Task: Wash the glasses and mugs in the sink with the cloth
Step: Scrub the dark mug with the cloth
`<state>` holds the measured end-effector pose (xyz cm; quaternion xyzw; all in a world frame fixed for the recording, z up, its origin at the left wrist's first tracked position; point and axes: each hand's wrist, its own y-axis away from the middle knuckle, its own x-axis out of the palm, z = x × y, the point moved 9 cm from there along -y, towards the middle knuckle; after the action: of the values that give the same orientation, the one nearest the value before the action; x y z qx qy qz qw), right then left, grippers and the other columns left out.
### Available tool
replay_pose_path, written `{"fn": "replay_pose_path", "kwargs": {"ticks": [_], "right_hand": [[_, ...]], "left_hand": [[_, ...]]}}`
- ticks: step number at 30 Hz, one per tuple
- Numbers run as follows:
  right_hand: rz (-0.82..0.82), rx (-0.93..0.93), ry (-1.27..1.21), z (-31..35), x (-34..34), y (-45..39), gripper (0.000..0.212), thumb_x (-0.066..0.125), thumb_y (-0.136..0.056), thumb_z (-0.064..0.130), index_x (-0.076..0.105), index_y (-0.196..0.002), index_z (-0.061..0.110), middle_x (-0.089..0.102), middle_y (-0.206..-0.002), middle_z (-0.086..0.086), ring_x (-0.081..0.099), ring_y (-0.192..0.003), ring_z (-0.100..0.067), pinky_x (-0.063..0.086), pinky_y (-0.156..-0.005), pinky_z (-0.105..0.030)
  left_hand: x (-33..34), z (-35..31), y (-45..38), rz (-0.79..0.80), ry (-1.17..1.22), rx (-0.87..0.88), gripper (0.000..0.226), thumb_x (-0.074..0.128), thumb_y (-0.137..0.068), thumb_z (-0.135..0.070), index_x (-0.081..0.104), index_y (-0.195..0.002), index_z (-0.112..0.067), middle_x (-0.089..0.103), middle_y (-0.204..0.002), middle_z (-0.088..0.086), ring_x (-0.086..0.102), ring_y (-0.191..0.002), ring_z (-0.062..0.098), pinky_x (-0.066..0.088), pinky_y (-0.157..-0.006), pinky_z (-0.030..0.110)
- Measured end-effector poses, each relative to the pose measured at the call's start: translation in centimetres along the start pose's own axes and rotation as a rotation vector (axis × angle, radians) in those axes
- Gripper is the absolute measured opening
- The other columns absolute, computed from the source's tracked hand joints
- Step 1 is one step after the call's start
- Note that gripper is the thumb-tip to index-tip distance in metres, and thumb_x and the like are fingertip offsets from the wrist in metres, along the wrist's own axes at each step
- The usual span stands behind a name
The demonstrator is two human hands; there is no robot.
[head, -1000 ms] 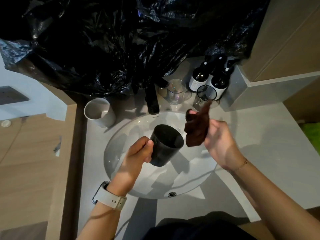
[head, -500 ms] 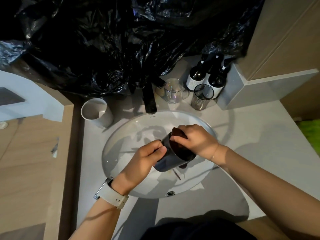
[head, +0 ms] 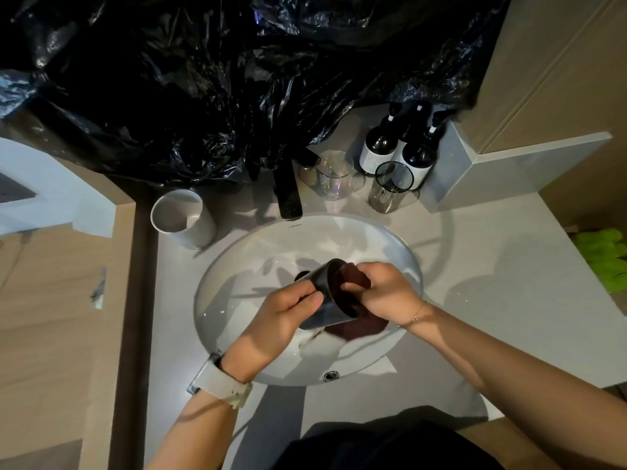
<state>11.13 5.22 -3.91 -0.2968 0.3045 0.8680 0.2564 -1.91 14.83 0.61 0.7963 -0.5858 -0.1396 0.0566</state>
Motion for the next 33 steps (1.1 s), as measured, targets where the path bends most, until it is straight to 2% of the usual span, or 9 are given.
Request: {"fn": "replay_pose_path", "kwargs": {"ticks": [3,5,9,13,16,20,27,31,33], "right_hand": [[-0.131,-0.189,0.159,2.5,-1.4,-0.1,0.027,0.059,-0.091,0.039,0.059,-0.078,0.015,0.065,-0.074,-0.003,0.060,-0.075,-0.025,0.045,-0.067,-0.033],[-0.271,-0.349,0.246,4.9,-2.8,0.3,0.039,0.052,-0.090,0.047,0.066,-0.085,0.011,0.069,-0.078,-0.005,0.063,-0.075,-0.026,0.048,-0.066,-0.034],[-0.422,-0.505,0.159,8.0,-4.3,0.8,0.036,0.054,-0.089,0.044,0.069,-0.085,0.011,0.071,-0.078,-0.002,0.063,-0.074,-0.022,0.046,-0.068,-0.029],[-0.540,-0.284,-0.359,7.3,-4.7,0.9,0.014,0.064,-0.092,0.028,0.071,-0.092,0.017,0.072,-0.084,0.009,0.065,-0.080,-0.007,0.048,-0.077,-0.014],[-0.484,-0.139,-0.668,6.3,-2.8,1.0,0.006,0.065,-0.091,0.022,0.071,-0.092,0.022,0.074,-0.087,0.007,0.069,-0.086,-0.009,0.052,-0.081,-0.019],[-0.367,0.003,-0.751,5.7,0.0,1.2,0.006,0.066,-0.090,0.019,0.071,-0.086,0.017,0.073,-0.079,0.002,0.069,-0.083,-0.015,0.052,-0.076,-0.018],[-0.235,0.125,-0.697,5.9,3.2,0.5,0.011,0.064,-0.091,0.023,0.072,-0.089,0.015,0.074,-0.085,-0.005,0.069,-0.088,-0.018,0.054,-0.083,-0.033],[-0.236,0.181,-0.701,5.8,3.7,0.5,0.014,0.064,-0.090,0.021,0.070,-0.082,0.012,0.072,-0.081,-0.005,0.067,-0.078,-0.011,0.051,-0.066,-0.012],[-0.219,0.193,-0.714,5.8,3.9,0.5,0.012,0.065,-0.090,0.022,0.071,-0.083,0.014,0.074,-0.083,-0.003,0.068,-0.078,-0.008,0.051,-0.065,-0.011]], "left_hand": [[-1.3,0.1,-0.2,0.017,0.034,-0.080,0.035,0.056,-0.098,-0.016,0.045,-0.065,-0.019,0.041,-0.056,-0.017,0.038,-0.057,-0.001,0.031,-0.057,0.011],[-2.2,-0.6,-0.2,0.054,0.037,-0.085,0.036,0.057,-0.095,-0.023,0.044,-0.061,-0.024,0.040,-0.059,-0.012,0.037,-0.060,0.005,0.031,-0.060,0.016],[-4.9,-1.5,-0.3,0.077,0.087,-0.075,0.028,0.050,-0.086,-0.022,0.039,-0.070,-0.001,0.033,-0.066,0.009,0.032,-0.066,0.017,0.026,-0.064,0.032],[-7.8,0.5,0.3,-0.146,0.525,-0.082,0.026,0.058,-0.079,-0.022,0.041,-0.064,-0.010,0.032,-0.057,0.002,0.031,-0.055,0.015,0.030,-0.057,0.029],[-10.5,4.9,2.5,-0.408,0.573,-0.084,0.025,0.057,-0.082,-0.032,0.052,-0.059,-0.023,0.044,-0.062,0.001,0.040,-0.065,0.019,0.036,-0.071,0.037],[-13.4,8.3,5.6,-0.650,0.664,-0.012,0.035,0.046,-0.100,-0.016,0.048,-0.066,-0.022,0.041,-0.066,-0.004,0.039,-0.067,0.011,0.033,-0.073,0.033],[-17.0,11.0,7.9,-0.944,0.692,0.044,0.052,0.036,-0.105,-0.007,0.049,-0.059,-0.028,0.040,-0.061,-0.009,0.038,-0.060,0.005,0.035,-0.068,0.025],[-18.1,12.1,7.8,-1.013,0.664,0.064,0.042,0.040,-0.105,-0.017,0.052,-0.067,-0.028,0.045,-0.068,-0.005,0.041,-0.067,0.010,0.039,-0.076,0.028],[-18.5,12.4,7.8,-1.054,0.574,0.045,0.037,0.044,-0.104,-0.022,0.055,-0.069,-0.030,0.050,-0.072,-0.005,0.045,-0.071,0.011,0.038,-0.076,0.028]]}}
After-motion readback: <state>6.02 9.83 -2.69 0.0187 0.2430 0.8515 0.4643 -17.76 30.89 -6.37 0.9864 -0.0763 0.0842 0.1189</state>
